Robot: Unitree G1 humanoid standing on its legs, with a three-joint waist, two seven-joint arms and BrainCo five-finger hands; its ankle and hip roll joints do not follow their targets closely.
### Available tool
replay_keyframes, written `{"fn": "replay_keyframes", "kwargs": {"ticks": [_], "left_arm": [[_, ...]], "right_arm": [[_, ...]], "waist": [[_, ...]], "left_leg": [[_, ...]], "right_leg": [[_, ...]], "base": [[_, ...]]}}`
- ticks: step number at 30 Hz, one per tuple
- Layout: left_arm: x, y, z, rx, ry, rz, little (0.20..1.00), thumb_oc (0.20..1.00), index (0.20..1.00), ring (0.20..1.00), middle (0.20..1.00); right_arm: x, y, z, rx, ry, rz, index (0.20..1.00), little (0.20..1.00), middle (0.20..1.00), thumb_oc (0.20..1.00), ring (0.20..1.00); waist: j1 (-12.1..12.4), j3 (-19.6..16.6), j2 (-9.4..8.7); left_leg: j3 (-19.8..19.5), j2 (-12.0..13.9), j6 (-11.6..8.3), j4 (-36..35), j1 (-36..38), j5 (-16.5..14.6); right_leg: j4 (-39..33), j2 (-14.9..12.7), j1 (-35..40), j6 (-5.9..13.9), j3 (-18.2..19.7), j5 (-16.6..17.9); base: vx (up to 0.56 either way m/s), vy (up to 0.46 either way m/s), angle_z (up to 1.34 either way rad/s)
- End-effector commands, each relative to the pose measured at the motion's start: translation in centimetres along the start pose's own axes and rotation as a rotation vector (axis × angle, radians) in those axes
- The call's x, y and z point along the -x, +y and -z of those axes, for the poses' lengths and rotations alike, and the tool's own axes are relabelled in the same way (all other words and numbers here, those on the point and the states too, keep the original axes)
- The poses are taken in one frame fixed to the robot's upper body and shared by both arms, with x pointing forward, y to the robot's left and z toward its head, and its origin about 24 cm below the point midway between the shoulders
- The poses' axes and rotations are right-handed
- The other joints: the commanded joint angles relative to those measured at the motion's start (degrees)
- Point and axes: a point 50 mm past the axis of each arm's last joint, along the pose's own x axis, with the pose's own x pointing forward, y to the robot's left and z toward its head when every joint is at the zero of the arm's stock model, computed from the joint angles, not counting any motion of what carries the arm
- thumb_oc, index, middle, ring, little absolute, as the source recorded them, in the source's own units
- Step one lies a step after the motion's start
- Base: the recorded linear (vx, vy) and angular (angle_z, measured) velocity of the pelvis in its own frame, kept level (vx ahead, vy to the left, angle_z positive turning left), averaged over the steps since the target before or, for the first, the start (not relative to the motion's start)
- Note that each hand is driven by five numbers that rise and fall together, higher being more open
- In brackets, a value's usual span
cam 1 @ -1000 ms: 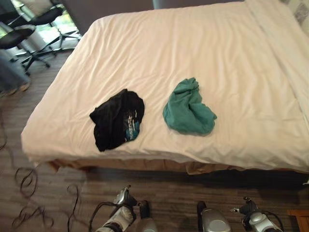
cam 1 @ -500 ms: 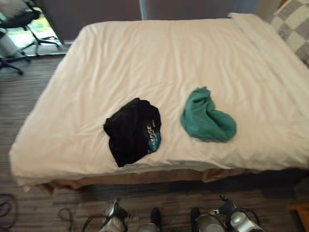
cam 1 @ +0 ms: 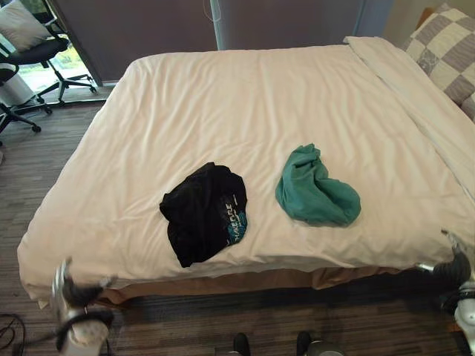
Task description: Tidy up the quilt and then pick up the clothes from the bed and put them into the laundry hamper.
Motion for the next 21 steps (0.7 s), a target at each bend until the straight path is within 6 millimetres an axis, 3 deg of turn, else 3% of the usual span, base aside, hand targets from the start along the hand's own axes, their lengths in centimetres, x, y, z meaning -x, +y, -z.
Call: {"fn": "replay_keyframes", "kwargs": {"ticks": [1, 4, 6, 9, 10, 14, 16, 17, 18, 19, 21], "left_arm": [[-3.7, 2.1, -7.2, -0.022, -0.294, -0.119, 1.0, 1.0, 1.0, 1.0, 1.0], [-4.8, 1.3, -11.0, -0.083, -0.422, -0.078, 1.0, 1.0, 1.0, 1.0, 1.0], [-5.1, 0.9, -12.0, -0.086, -0.448, -0.061, 1.0, 1.0, 1.0, 1.0, 1.0], [-6.0, -1.3, -14.5, -0.11, -0.478, 0.019, 1.0, 1.0, 1.0, 1.0, 1.0], [-7.0, -3.0, -15.3, -0.153, -0.445, 0.059, 1.0, 1.0, 1.0, 1.0, 1.0], [-8.3, -5.9, -14.6, -0.279, -0.302, 0.123, 1.0, 1.0, 1.0, 1.0, 1.0], [-8.0, -8.8, -10.6, -0.444, -0.086, 0.255, 1.0, 1.0, 1.0, 1.0, 1.0], [-8.0, -8.8, -10.6, -0.443, -0.088, 0.254, 1.0, 1.0, 1.0, 1.0, 1.0], [-7.2, -10.0, -8.3, -0.497, 0.003, 0.337, 0.529, 0.529, 0.529, 0.529, 0.529], [-6.6, -10.6, -7.3, -0.521, 0.03, 0.376, 0.2, 0.2, 0.2, 0.2, 0.2], [-5.3, -11.6, -5.7, -0.517, 0.086, 0.428, 0.2, 0.2, 0.2, 0.2, 0.2]], "right_arm": [[-3.3, -1.7, -6.6, 0.023, -0.285, 0.095, 1.0, 1.0, 1.0, 1.0, 1.0], [-5.0, -3.0, -10.9, 0.033, -0.437, 0.138, 1.0, 1.0, 1.0, 1.0, 1.0], [-5.5, -3.4, -12.1, 0.035, -0.473, 0.152, 1.0, 1.0, 1.0, 1.0, 1.0], [-6.2, -3.8, -16.3, 0.013, -0.601, 0.175, 1.0, 1.0, 1.0, 1.0, 1.0], [-6.3, -3.9, -18.8, -0.015, -0.671, 0.184, 1.0, 1.0, 1.0, 1.0, 1.0], [-6.0, -3.9, -20.6, -0.047, -0.726, 0.192, 1.0, 1.0, 1.0, 1.0, 1.0], [-5.4, -4.2, -21.4, -0.055, -0.764, 0.198, 1.0, 1.0, 1.0, 1.0, 1.0], [-5.4, -4.3, -21.4, -0.055, -0.763, 0.199, 1.0, 1.0, 1.0, 1.0, 1.0], [-5.2, -4.2, -21.6, -0.058, -0.778, 0.189, 1.0, 1.0, 1.0, 1.0, 1.0], [-5.0, -4.4, -21.9, -0.051, -0.795, 0.188, 1.0, 1.0, 1.0, 1.0, 1.0], [-4.9, -4.7, -22.6, -0.042, -0.829, 0.188, 1.0, 1.0, 1.0, 1.0, 1.0]], "waist": [[-0.18, 3.56, -2.51], [-0.38, 5.12, -2.29], [-0.42, 5.67, -2.24], [-0.78, 7.76, -2.41], [-1.17, 9.11, -2.82], [-1.72, 10.16, -3.5], [-2.3, 10.94, -4.29], [-2.26, 10.91, -4.29], [-2.38, 11.01, -4.64], [-2.22, 11.06, -4.68], [-1.87, 11.28, -4.73]], "left_leg": [[1.54, -0.4, -2.85, 0.14, 3.65, -7.24], [1.97, -0.36, -2.74, 0.14, 2.04, -6.54], [2.23, -0.29, -2.71, 0.14, 1.41, -6.36], [3.11, -0.09, -2.68, 0.14, -1.15, -5.45], [3.65, 0.13, -2.7, 0.2, -3.04, -4.63], [4.42, 0.55, -2.69, 0.18, -5.07, -3.83], [4.76, 1.11, -2.91, 0.14, -5.68, -3.74], [4.79, 1.09, -2.9, 0.14, -5.91, -3.51], [4.9, 1.39, -3.07, 0.14, -6.18, -3.33], [4.93, 1.52, -3.15, 0.14, -6.24, -3.28], [4.94, 1.61, -3.24, 0.14, -6.31, -3.19]], "right_leg": [[-8.45, -3.86, 3.72, 4.84, -0.54, -0.48], [-8.22, -3.89, 1.44, 4.66, 0.3, 0.24], [-8.06, -3.83, 0.52, 4.62, 0.56, 0.39], [-7.65, -3.49, -2.87, 4.57, 1.59, 1.26], [-7.49, -3.2, -5.09, 4.59, 2.21, 1.98], [-7.39, -2.67, -7.62, 4.63, 2.84, 2.69], [-7.28, -2.51, -8.51, 4.79, 2.65, 2.74], [-7.31, -2.52, -8.72, 4.74, 2.69, 2.95], [-7.15, -2.52, -9.19, 4.69, 2.71, 3.07], [-7.0, -2.55, -9.39, 4.64, 2.7, 3.06], [-6.93, -2.65, -9.57, 4.54, 2.74, 3.11]], "base": [[-0.07, 0.013, -0.08], [-0.09, 0.019, -0.1], [-0.07, 0.007, -0.1], [-0.17, 0.009, -0.17], [-0.19, 0.003, -0.17], [-0.08, -0.01, -0.23], [-0.05, -0.029, -0.14], [-0.03, -0.021, -0.06], [0.0, 0.0, 0.0], [0.0, 0.0, 0.0], [-0.01, -0.02, -0.05]]}}
